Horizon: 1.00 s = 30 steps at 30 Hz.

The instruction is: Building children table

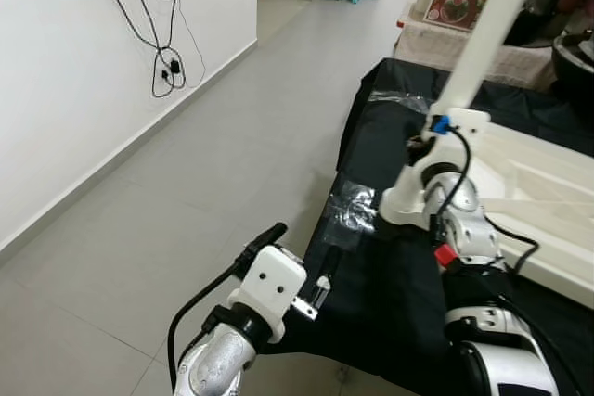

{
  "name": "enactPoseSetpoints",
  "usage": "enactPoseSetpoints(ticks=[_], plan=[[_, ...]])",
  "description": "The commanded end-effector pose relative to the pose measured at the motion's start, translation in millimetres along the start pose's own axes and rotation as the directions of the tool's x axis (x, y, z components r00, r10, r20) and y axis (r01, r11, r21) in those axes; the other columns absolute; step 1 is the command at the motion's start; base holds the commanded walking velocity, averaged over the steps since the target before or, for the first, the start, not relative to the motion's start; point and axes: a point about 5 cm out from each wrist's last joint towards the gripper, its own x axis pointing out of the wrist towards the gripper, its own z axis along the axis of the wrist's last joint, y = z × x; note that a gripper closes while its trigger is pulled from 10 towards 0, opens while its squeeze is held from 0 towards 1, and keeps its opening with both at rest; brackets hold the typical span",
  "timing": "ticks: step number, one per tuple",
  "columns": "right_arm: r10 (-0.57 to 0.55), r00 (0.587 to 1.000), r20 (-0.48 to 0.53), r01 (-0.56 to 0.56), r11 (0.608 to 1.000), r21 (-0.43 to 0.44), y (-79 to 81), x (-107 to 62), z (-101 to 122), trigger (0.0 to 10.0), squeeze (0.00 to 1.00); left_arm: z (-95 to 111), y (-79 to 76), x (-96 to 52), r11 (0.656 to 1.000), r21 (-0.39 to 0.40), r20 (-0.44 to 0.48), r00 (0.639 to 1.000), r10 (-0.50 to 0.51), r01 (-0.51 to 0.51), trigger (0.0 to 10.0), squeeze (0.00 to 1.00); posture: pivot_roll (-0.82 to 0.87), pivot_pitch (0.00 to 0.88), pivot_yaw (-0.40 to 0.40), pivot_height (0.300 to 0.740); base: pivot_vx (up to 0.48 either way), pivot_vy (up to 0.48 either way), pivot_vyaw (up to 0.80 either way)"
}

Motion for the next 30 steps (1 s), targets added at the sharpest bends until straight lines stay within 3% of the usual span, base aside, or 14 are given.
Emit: enactPoseSetpoints(ticks=[1,5,6,10,16,17,18,19,24,27,28,30], plan=[[-0.156,0.979,-0.132,0.154,0.988,-0.025,-27.7,-4.3,-26.7,0.0,0.00,-3.2,-1.3,-0.4,1.000,0.006,-0.013,1.000,-0.008,0.008,10.0,0.00,0.13,0.090,-0.082,0.740,0.000,0.000,0.00],[-0.228,0.969,-0.098,0.222,0.973,-0.071,-27.4,-11.1,-22.6,0.0,0.00,-3.3,-0.7,-0.2,1.000,0.007,-0.013,1.000,-0.007,0.007,10.0,0.00,0.12,0.093,-0.082,0.740,0.000,0.000,0.00],[-0.220,0.973,-0.066,0.213,0.973,-0.089,-22.2,-14.7,-19.5,10.0,0.00,-3.4,-0.5,-0.1,1.000,0.007,-0.013,1.000,-0.008,0.008,10.0,0.00,0.12,0.094,-0.081,0.740,0.000,0.000,0.00],[-0.175,0.984,-0.028,0.170,0.978,-0.121,-12.7,-21.8,-16.7,10.0,0.00,-3.6,-0.3,0.2,1.000,0.007,-0.013,1.000,-0.008,0.008,10.0,0.00,0.12,0.094,-0.081,0.740,0.000,0.000,0.00],[-0.167,0.986,-0.027,0.162,0.978,-0.127,-11.5,-23.0,-16.7,10.0,0.00,-3.7,-0.3,0.3,1.000,0.007,-0.014,1.000,-0.008,0.008,10.0,0.00,0.12,0.094,-0.081,0.740,0.000,0.000,0.00],[-0.154,0.988,-0.009,0.152,0.979,-0.138,-13.8,-27.4,-18.1,10.0,1.00,-3.9,-0.3,0.5,1.000,0.007,-0.014,1.000,-0.008,0.008,10.0,0.00,0.11,0.092,-0.081,0.740,0.000,0.000,0.00],[-0.154,0.988,-0.009,0.152,0.979,-0.138,-13.8,-27.4,-18.1,10.0,1.00,-3.9,-0.3,0.5,1.000,0.007,-0.014,1.000,-0.008,0.008,10.0,0.00,0.11,0.092,-0.081,0.740,0.000,0.000,0.00],[-0.163,0.987,-0.005,0.159,0.969,-0.191,-23.7,-35.3,-22.7,10.0,0.00,-4.1,0.1,0.5,1.000,0.007,-0.014,1.000,-0.008,0.008,10.0,0.00,0.11,0.092,-0.077,0.740,0.000,0.000,0.00],[-0.199,0.980,-0.030,0.185,0.950,-0.253,-42.2,-50.5,-31.2,10.0,0.00,-4.8,0.8,0.1,1.000,0.006,-0.017,1.000,-0.007,0.007,10.0,0.00,0.11,0.092,-0.076,0.740,0.000,0.000,0.00],[-0.199,0.980,-0.030,0.185,0.950,-0.253,-42.2,-50.5,-31.2,10.0,0.00,-4.8,0.8,0.1,1.000,0.006,-0.017,1.000,-0.007,0.007,10.0,0.00,0.11,0.092,-0.076,0.740,0.000,0.000,0.00],[-0.147,0.989,-0.022,0.139,0.968,-0.210,-33.4,-49.8,-28.5,10.0,1.00,-5.2,0.4,0.3,1.000,0.006,-0.017,1.000,-0.008,0.009,10.0,0.00,0.11,0.085,-0.076,0.740,0.000,0.000,0.00],[-0.087,0.996,0.019,0.089,0.980,-0.180,-18.9,-49.3,-21.8,10.0,1.00,-5.5,-0.1,0.6,1.000,0.007,-0.018,1.000,-0.008,0.008,10.0,0.00,0.12,0.081,-0.081,0.740,0.000,0.000,0.00]])
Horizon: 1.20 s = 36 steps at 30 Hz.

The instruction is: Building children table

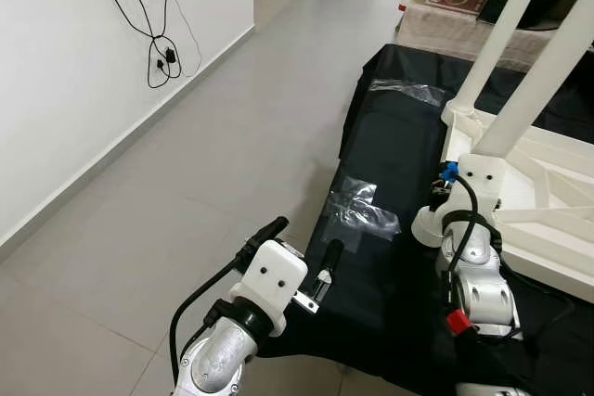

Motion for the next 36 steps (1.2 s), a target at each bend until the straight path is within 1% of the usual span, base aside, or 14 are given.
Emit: enactPoseSetpoints(ticks=[1,3,4,12,14,15,16,17,22,23,26,28,34,36], plan=[[0.009,0.999,0.033,-0.010,1.000,0.030,1.6,-0.9,5.7,10.0,1.00,-5.3,-0.8,-1.0,1.000,0.004,-0.020,1.000,-0.006,0.006,10.0,0.00,0.12,0.081,-0.081,0.740,0.000,0.000,0.00],[0.010,0.999,0.035,-0.010,1.000,0.026,4.2,-2.2,6.4,10.0,1.00,-5.4,-0.7,-1.1,1.000,0.004,-0.020,1.000,-0.004,0.005,10.0,0.00,0.11,0.081,-0.082,0.740,0.000,0.000,0.00],[0.010,1.000,0.026,-0.011,1.000,0.016,4.5,-4.4,4.0,10.0,0.00,-5.5,-0.7,-1.0,1.000,0.004,-0.020,1.000,-0.004,0.004,10.0,0.00,0.11,0.077,-0.081,0.740,0.000,0.000,0.00],[0.008,0.999,-0.031,-0.009,0.999,-0.046,-4.9,-16.1,-10.0,10.0,0.00,-6.3,-0.8,-1.1,1.000,0.004,-0.022,1.000,-0.004,0.004,10.0,0.00,0.11,0.072,-0.078,0.740,0.000,0.000,0.00],[-0.078,0.993,-0.084,0.069,0.992,-0.105,-24.3,-23.2,-19.4,10.0,0.00,-6.5,-0.8,-1.1,1.000,0.006,-0.021,1.000,-0.005,0.005,10.0,0.00,0.11,0.071,-0.076,0.740,0.000,0.000,0.00],[-0.078,0.993,-0.084,0.069,0.992,-0.105,-24.3,-23.2,-19.4,10.0,0.00,-6.5,-0.8,-1.1,1.000,0.006,-0.021,1.000,-0.005,0.005,10.0,0.00,0.11,0.071,-0.076,0.740,0.000,0.000,0.00],[-0.109,0.990,-0.093,0.097,0.987,-0.127,-32.0,-25.4,-21.5,10.0,0.00,-6.7,-0.8,-1.2,1.000,0.007,-0.021,1.000,-0.005,0.005,10.0,0.00,0.11,0.070,-0.076,0.740,0.000,0.000,0.00],[-0.108,0.992,-0.061,0.099,0.986,-0.136,-35.6,-26.6,-17.6,10.0,0.00,-6.9,-0.6,-1.4,1.000,0.007,-0.022,1.000,-0.005,0.005,10.0,0.00,0.10,0.068,-0.072,0.740,0.000,0.000,0.00],[-0.075,0.997,0.025,0.078,0.984,-0.161,-35.0,-29.8,-5.7,10.0,0.00,-7.1,-0.5,-1.8,1.000,0.007,-0.022,1.000,-0.006,0.006,10.0,0.00,0.10,0.067,-0.071,0.740,0.000,0.000,0.00],[0.014,0.994,0.105,0.003,0.987,-0.160,-26.7,-36.9,5.0,10.0,0.00,-7.3,-0.5,-1.8,1.000,0.007,-0.023,1.000,-0.007,0.007,10.0,0.00,0.10,0.066,-0.069,0.740,0.000,0.000,0.00],[0.088,0.984,0.154,-0.062,0.985,-0.163,-20.0,-44.2,11.0,10.0,0.00,-7.5,-0.6,-1.8,1.000,0.008,-0.023,1.000,-0.008,0.009,10.0,0.00,0.10,0.066,-0.069,0.740,0.000,0.000,0.00],[0.218,0.957,0.191,-0.182,0.965,-0.189,-12.0,-56.4,13.1,10.0,0.00,-7.6,-0.6,-1.7,1.000,0.009,-0.023,1.000,-0.009,0.009,10.0,0.00,0.10,0.066,-0.067,0.740,0.000,0.000,0.00],[0.152,0.983,0.100,-0.133,0.974,-0.181,-25.2,-57.6,1.4,10.0,0.00,-7.7,0.3,-1.3,1.000,0.009,-0.024,1.000,-0.006,0.006,10.0,0.00,0.09,0.070,-0.072,0.740,0.000,0.000,0.00],[0.180,0.973,0.144,-0.166,0.980,-0.106,-24.0,-57.3,10.2,10.0,0.00,-7.8,-0.1,-1.0,1.000,0.009,-0.024,1.000,-0.007,0.007,10.0,0.00,0.10,0.074,-0.073,0.740,0.000,0.000,0.00]])
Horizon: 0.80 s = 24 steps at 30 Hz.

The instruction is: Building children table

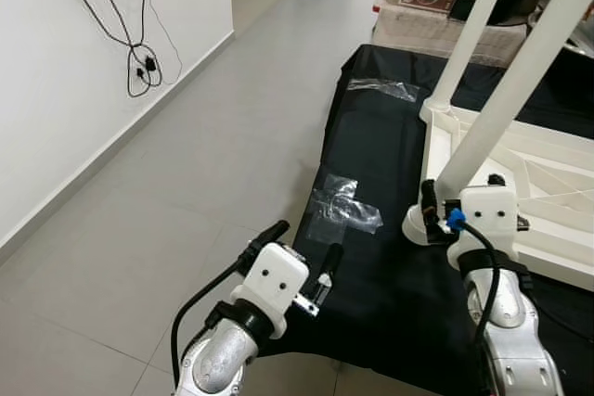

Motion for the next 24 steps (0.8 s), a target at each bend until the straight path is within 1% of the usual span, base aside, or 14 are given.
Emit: enactPoseSetpoints(ticks=[1,2,3,5,6,9,11,12,14,15,18,20,22,24], plan=[[0.038,0.996,0.077,-0.043,0.997,0.063,1.3,-0.9,13.5,10.0,0.00,-3.2,0.2,-0.9,1.000,0.006,-0.010,1.000,-0.003,0.003,10.0,0.00,0.10,0.074,-0.073,0.740,0.000,0.000,0.00],[0.038,0.996,0.077,-0.043,0.997,0.063,1.3,-0.9,13.5,10.0,0.00,-3.2,0.2,-0.9,1.000,0.006,-0.010,1.000,-0.003,0.003,10.0,0.00,0.10,0.074,-0.073,0.740,0.000,0.000,0.00],[0.103,0.986,0.128,-0.112,0.992,0.064,7.6,-5.6,19.3,10.0,0.00,-3.4,0.4,-0.7,1.000,0.006,-0.010,1.000,-0.003,0.003,10.0,0.00,0.09,0.078,-0.070,0.740,0.000,0.000,0.00],[0.103,0.986,0.128,-0.112,0.992,0.064,7.6,-5.6,19.3,10.0,0.00,-3.4,0.4,-0.7,1.000,0.006,-0.010,1.000,-0.003,0.003,10.0,0.00,0.09,0.078,-0.070,0.740,0.000,0.000,0.00],[0.290,0.933,0.213,-0.306,0.951,0.044,28.0,-21.5,27.2,10.0,0.00,-3.2,1.1,-0.6,1.000,0.006,-0.009,1.000,-0.002,0.002,10.0,0.00,0.09,0.080,-0.073,0.740,0.000,0.000,0.00],[0.365,0.900,0.239,-0.384,0.923,0.038,36.3,-28.3,29.4,10.0,0.00,-3.1,1.4,-0.5,1.000,0.006,-0.009,1.000,-0.001,0.001,10.0,0.00,0.09,0.080,-0.073,0.740,0.000,0.000,0.00],[0.526,0.811,0.257,-0.557,0.828,0.062,58.2,-39.6,32.7,10.0,0.00,-2.9,2.2,-1.2,1.000,0.005,-0.009,1.000,0.002,-0.002,10.0,0.00,0.09,0.083,-0.072,0.740,0.000,0.000,0.00],[0.526,0.811,0.257,-0.557,0.828,0.062,58.2,-39.6,32.7,10.0,0.00,-2.9,2.2,-1.2,1.000,0.005,-0.009,1.000,0.002,-0.002,10.0,0.00,0.09,0.083,-0.072,0.740,0.000,0.000,0.00],[0.600,0.755,0.266,-0.642,0.758,0.113,77.0,-40.5,39.3,10.0,0.00,-2.7,3.1,-2.5,1.000,0.005,-0.010,1.000,0.004,-0.004,10.0,0.00,0.10,0.085,-0.074,0.740,0.000,0.000,0.00],[0.609,0.746,0.270,-0.654,0.747,0.119,81.6,-39.3,42.1,10.0,0.00,-2.7,3.4,-3.0,1.000,0.006,-0.011,1.000,0.005,-0.005,10.0,0.00,0.10,0.085,-0.074,0.740,0.000,0.000,0.00],[0.575,0.765,0.289,-0.632,0.758,0.163,93.3,-25.7,52.4,10.0,0.00,-3.6,5.8,-4.9,1.000,0.001,-0.017,1.000,0.015,-0.015,10.0,0.00,0.09,0.089,-0.075,0.740,0.000,0.000,0.00],[0.496,0.812,0.308,-0.571,0.782,0.248,107.5,-6.0,65.8,10.0,0.00,-4.7,8.4,-6.2,1.000,0.001,-0.021,1.000,0.021,-0.021,10.0,0.00,0.10,0.088,-0.074,0.740,0.000,0.000,0.00],[0.496,0.812,0.308,-0.571,0.782,0.248,107.5,-6.0,65.8,10.0,0.00,-4.7,8.4,-6.2,1.000,0.001,-0.021,1.000,0.021,-0.021,10.0,0.00,0.10,0.088,-0.074,0.740,0.000,0.000,0.00],[0.453,0.840,0.299,-0.533,0.793,0.295,126.6,10.7,76.6,10.0,0.00,-5.5,10.4,-7.7,1.000,-0.003,-0.027,0.999,0.018,-0.018,10.0,0.00,0.12,0.089,-0.077,0.740,0.000,0.000,0.00]])
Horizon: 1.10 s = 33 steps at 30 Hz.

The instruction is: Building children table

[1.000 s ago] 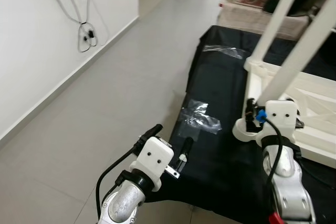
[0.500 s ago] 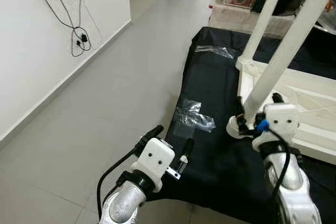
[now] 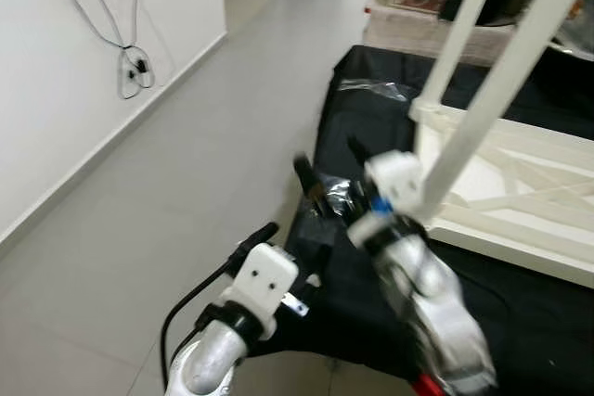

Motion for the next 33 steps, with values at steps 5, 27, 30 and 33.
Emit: enactPoseSetpoints(ticks=[5,27,30,33], plan=[[-0.083,0.991,-0.107,0.092,0.992,0.082,17.2,43.9,-17.8,10.0,0.00,0.3,1.6,-3.1,1.000,-0.019,0.000,1.000,-0.014,0.014,10.0,0.00,0.12,0.095,-0.085,0.740,0.000,0.000,0.00],[-0.822,0.529,-0.209,0.793,0.567,-0.222,-59.4,73.3,-37.1,10.0,0.00,0.8,-0.4,-3.6,1.000,-0.011,-0.001,1.000,-0.016,0.016,10.0,0.00,0.12,0.101,-0.094,0.740,0.000,0.000,0.00],[-0.868,0.452,-0.209,0.825,0.495,-0.274,-73.6,64.3,-45.8,10.0,0.00,0.6,-0.3,-3.5,1.000,-0.007,0.000,1.000,-0.016,0.016,10.0,0.00,0.12,0.098,-0.091,0.740,0.000,0.000,0.00],[-0.905,0.381,-0.191,0.850,0.424,-0.313,-85.7,58.0,-49.5,10.0,0.00,0.4,-0.6,-3.5,1.000,-0.004,0.000,1.000,-0.017,0.017,10.0,0.00,0.12,0.095,-0.091,0.740,0.000,0.000,0.00]])
